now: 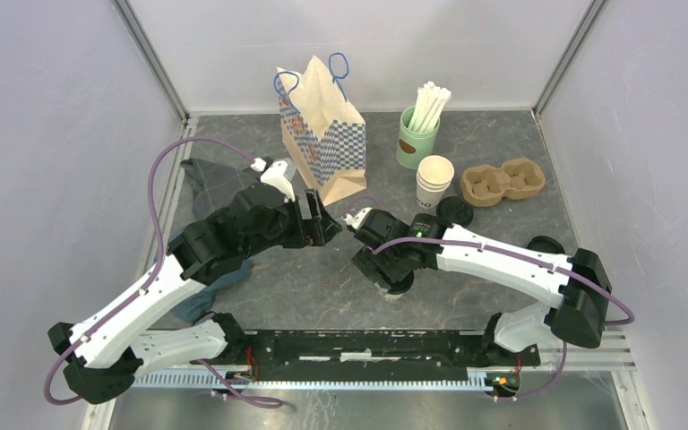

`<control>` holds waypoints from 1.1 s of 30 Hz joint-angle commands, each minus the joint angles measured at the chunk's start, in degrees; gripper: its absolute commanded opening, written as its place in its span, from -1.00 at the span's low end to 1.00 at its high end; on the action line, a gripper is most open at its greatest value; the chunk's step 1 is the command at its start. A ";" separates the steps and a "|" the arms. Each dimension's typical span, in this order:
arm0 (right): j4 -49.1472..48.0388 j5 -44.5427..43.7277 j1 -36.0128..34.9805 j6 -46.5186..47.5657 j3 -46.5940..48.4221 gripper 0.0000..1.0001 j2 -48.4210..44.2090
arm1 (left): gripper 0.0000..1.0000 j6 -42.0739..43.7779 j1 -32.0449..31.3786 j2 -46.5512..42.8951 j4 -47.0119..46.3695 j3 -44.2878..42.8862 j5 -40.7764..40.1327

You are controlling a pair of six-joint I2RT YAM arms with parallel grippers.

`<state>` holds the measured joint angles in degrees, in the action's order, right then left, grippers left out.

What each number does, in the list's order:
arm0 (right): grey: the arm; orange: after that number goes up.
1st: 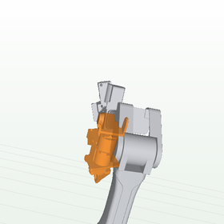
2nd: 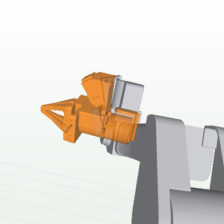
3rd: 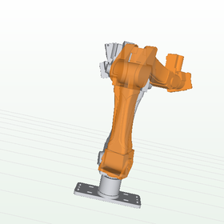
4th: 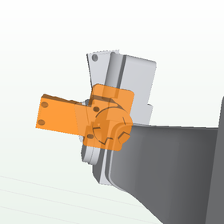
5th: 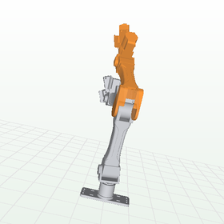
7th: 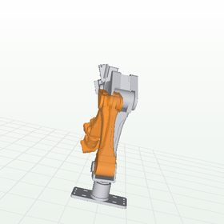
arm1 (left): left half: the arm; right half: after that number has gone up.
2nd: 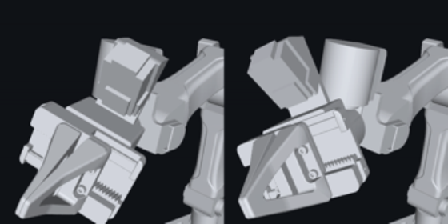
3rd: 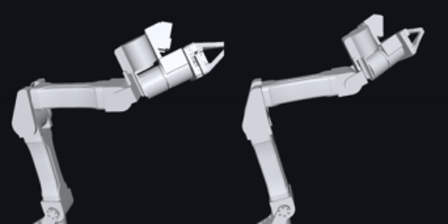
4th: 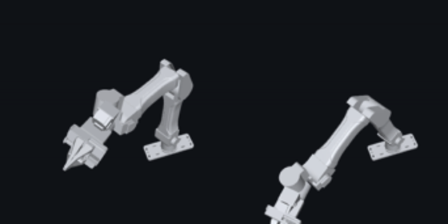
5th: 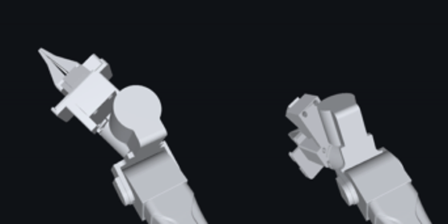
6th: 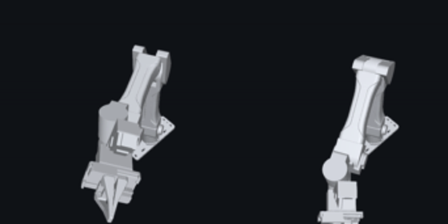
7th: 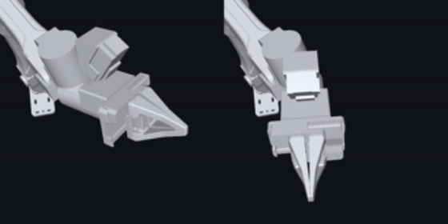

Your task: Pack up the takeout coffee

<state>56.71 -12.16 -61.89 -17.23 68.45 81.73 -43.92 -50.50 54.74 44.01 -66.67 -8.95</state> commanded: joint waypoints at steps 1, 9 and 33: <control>-1.50 -2.82 0.10 -2.09 -1.37 0.73 0.04 | 0.85 -0.69 0.03 0.12 -0.26 -0.86 -1.34; -1.36 -3.74 2.76 -3.54 -4.54 0.60 -2.02 | 0.85 0.27 0.07 1.12 0.00 -1.91 -0.82; 0.97 -13.63 26.70 -3.48 -18.42 0.67 -18.67 | 0.86 3.43 0.05 3.87 1.75 -6.43 -0.16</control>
<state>51.03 -21.65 -36.47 -21.21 51.88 62.11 -43.40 -50.50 58.39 45.36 -70.19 -8.82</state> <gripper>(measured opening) 0.823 0.926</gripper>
